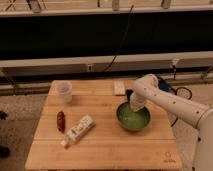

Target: Push the ceramic bowl across the table

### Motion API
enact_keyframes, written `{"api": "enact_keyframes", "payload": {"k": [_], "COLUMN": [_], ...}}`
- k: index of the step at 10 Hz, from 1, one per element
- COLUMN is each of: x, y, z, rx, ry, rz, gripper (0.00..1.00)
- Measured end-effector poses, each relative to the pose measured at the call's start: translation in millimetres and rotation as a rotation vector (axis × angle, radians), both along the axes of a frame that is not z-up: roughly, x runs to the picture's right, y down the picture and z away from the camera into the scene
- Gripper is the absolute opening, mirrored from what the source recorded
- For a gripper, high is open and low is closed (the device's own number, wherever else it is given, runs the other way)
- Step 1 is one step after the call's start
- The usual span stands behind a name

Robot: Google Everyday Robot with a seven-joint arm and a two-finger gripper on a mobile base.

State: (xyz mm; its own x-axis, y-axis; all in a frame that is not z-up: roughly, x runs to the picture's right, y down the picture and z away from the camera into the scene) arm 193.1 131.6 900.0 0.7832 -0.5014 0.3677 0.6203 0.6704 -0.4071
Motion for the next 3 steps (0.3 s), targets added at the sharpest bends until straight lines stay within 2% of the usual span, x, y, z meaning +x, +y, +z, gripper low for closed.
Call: {"api": "enact_keyframes", "payload": {"k": [3], "x": [1.1], "y": [-3.4], "z": [4.1], "rx": [0.005], "ry": [-0.01], "rz": [-0.006], "gripper": [0.03]}}
